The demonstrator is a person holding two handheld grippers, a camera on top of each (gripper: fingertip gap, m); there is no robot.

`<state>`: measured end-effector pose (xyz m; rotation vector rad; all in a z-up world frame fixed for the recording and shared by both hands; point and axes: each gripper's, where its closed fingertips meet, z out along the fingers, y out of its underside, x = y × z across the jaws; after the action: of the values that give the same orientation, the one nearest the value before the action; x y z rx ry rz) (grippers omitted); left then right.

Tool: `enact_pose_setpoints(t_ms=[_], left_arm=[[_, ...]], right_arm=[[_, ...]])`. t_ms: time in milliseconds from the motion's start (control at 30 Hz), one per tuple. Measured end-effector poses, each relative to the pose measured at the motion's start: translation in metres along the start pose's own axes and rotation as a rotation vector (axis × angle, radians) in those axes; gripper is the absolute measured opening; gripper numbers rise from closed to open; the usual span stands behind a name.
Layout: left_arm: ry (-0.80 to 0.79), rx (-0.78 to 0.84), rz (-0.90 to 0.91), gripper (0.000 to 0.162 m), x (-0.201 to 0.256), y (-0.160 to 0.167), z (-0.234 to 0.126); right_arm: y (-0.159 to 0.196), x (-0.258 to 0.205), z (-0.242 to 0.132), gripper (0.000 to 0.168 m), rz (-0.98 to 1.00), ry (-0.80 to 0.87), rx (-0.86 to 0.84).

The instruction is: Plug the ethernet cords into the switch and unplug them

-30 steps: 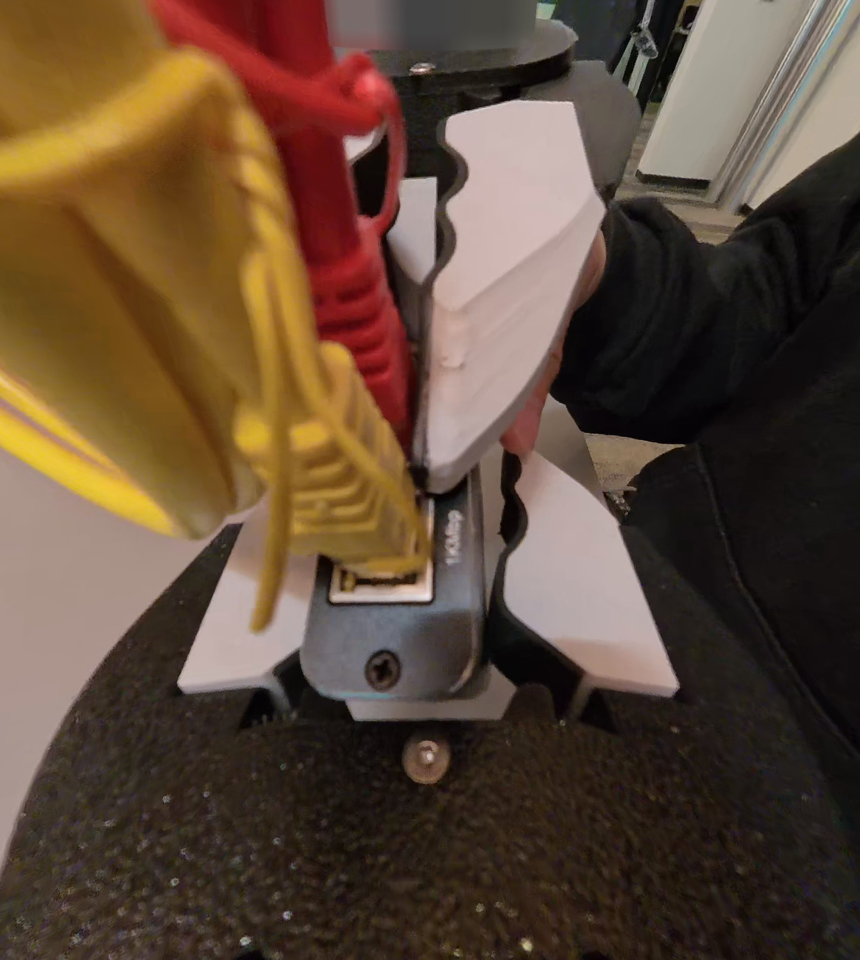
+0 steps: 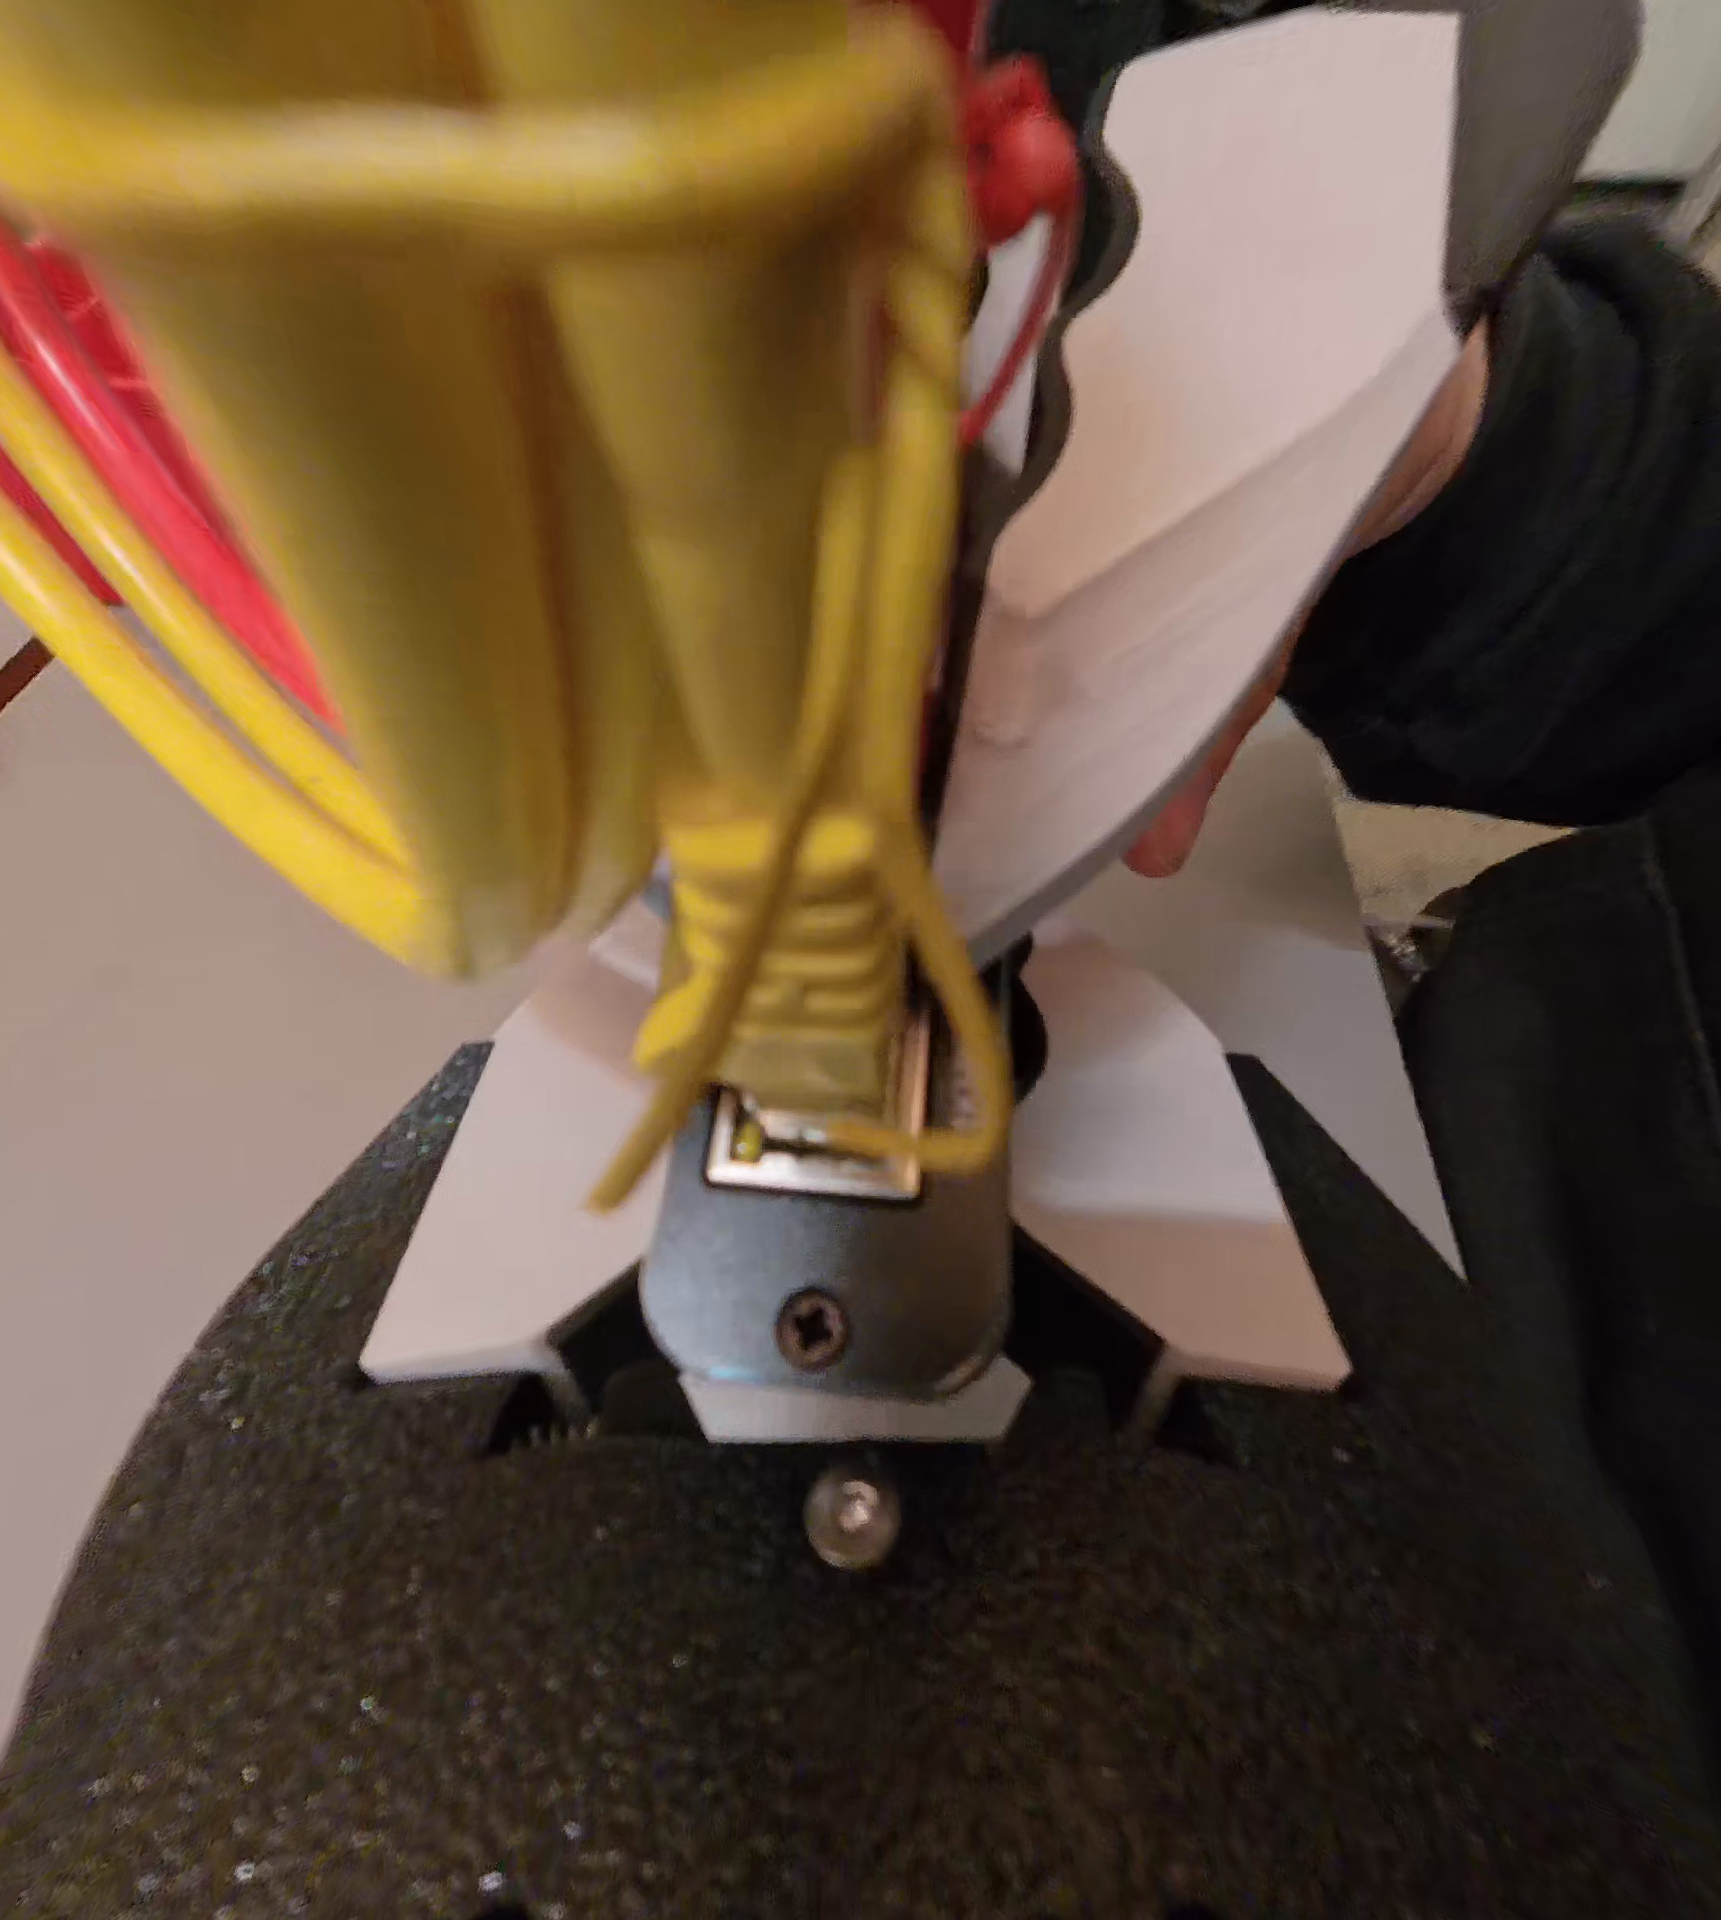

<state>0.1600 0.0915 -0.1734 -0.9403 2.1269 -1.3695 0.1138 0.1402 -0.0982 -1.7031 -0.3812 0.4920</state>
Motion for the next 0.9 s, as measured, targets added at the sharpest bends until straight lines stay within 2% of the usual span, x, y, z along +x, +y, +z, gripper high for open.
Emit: enact_pose_setpoints(t_ms=[167,367,467,667,767,900], left_arm=[[0.002,0.046,0.012,0.049,0.000,-0.004,-0.003],[-0.070,-0.073,0.081,0.049,-0.012,0.013,-0.001],[-0.106,-0.054,0.101,0.048,-0.017,0.012,0.000],[-0.143,-0.042,0.105,0.050,-0.022,0.013,0.001],[-0.112,-0.038,0.066,0.048,-0.020,0.015,0.005],[0.000,0.045,-0.021,0.049,-0.010,0.007,0.010]], right_arm=[[-0.003,-0.002,0.002,0.014,0.056,-0.023,0.041],[0.005,0.001,0.004,0.014,-0.007,0.029,-0.037],[0.006,0.002,0.004,0.014,-0.022,0.042,-0.056],[0.008,0.006,0.003,0.014,0.118,-0.015,0.020],[0.010,0.009,0.003,0.014,0.120,0.000,0.016],[0.010,0.013,0.001,0.014,0.077,0.010,-0.016]])
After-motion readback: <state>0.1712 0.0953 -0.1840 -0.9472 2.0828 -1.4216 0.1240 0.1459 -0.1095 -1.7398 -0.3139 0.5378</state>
